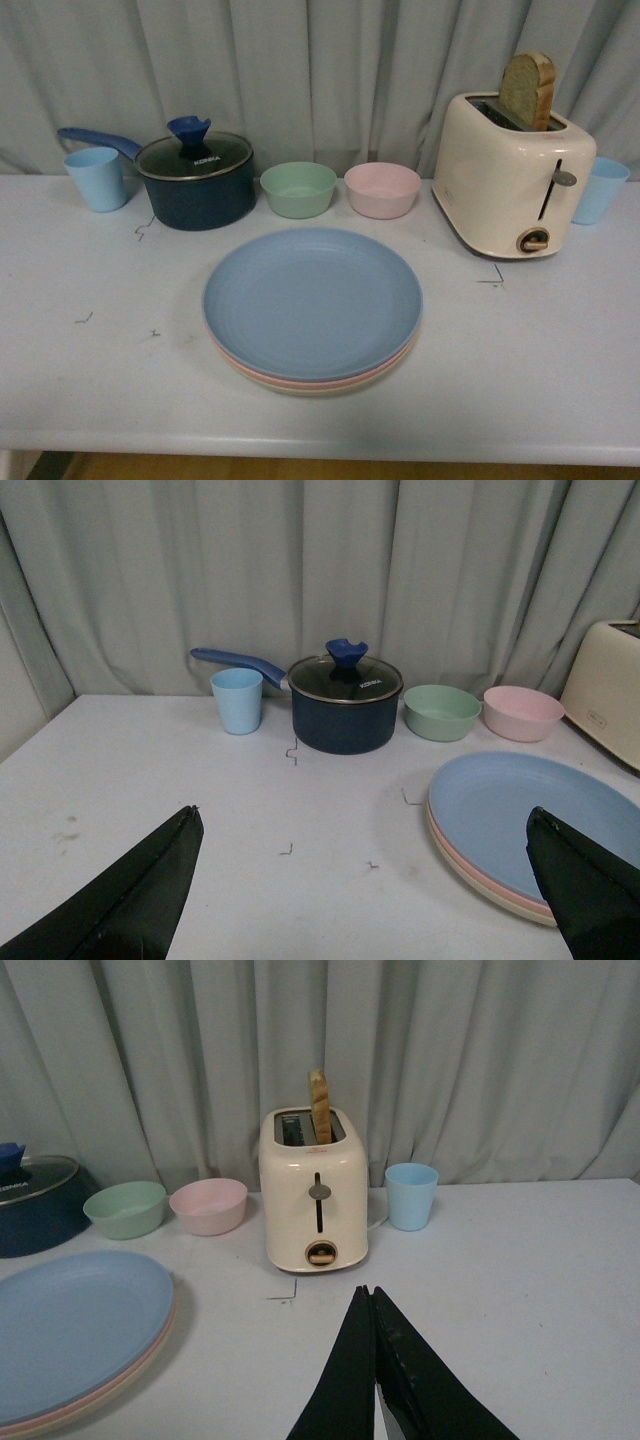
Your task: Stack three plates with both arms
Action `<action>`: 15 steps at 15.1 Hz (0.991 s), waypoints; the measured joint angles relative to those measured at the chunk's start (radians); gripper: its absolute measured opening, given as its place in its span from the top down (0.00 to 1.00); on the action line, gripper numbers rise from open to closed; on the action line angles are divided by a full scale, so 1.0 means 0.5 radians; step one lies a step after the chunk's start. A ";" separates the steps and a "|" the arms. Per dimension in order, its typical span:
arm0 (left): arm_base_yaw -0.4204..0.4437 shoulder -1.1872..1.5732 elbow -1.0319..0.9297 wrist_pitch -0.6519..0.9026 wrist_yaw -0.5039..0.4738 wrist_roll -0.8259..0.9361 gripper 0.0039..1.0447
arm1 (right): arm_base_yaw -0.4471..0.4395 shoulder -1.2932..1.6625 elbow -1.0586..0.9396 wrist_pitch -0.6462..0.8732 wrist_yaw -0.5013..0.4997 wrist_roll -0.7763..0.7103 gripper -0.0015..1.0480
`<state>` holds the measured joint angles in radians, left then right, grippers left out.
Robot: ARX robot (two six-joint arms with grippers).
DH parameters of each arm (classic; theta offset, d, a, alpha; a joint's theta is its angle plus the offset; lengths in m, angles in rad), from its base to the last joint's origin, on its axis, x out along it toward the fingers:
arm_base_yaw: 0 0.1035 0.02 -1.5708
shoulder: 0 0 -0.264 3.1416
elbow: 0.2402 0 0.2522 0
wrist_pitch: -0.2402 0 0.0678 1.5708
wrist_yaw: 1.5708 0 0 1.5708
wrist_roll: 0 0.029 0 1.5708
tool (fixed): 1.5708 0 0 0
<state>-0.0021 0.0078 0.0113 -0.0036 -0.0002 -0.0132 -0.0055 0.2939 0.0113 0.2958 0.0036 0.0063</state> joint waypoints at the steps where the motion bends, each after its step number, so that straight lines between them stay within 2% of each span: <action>1: 0.000 0.000 0.000 0.001 0.000 0.000 0.06 | 0.000 -0.049 0.000 -0.046 0.000 0.000 0.98; 6: 0.000 0.000 0.000 0.001 0.000 0.000 0.06 | 0.000 -0.247 0.000 -0.250 0.000 0.000 0.98; 7: 0.000 0.000 0.000 0.000 0.001 0.000 0.06 | 0.000 -0.403 0.001 -0.501 -0.002 -0.001 0.98; 8: 0.000 0.000 0.000 -0.002 -0.001 0.000 0.06 | 0.000 -0.584 0.001 -0.572 -0.006 0.000 0.98; 10: 0.000 0.000 0.000 0.002 0.002 0.000 0.06 | 0.000 -0.579 0.001 -0.603 -0.005 0.000 0.98; 11: 0.000 0.000 0.000 0.000 0.000 0.000 0.06 | 0.000 -0.579 0.001 -0.597 -0.005 -0.002 0.91; 15: 0.000 0.000 0.000 0.001 0.000 0.000 0.06 | 0.000 -0.580 0.001 -0.599 -0.006 -0.002 0.43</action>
<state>-0.0021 0.0078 0.0113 -0.0032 -0.0002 -0.0132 -0.0055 0.0040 0.0116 -0.0036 0.0006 0.0055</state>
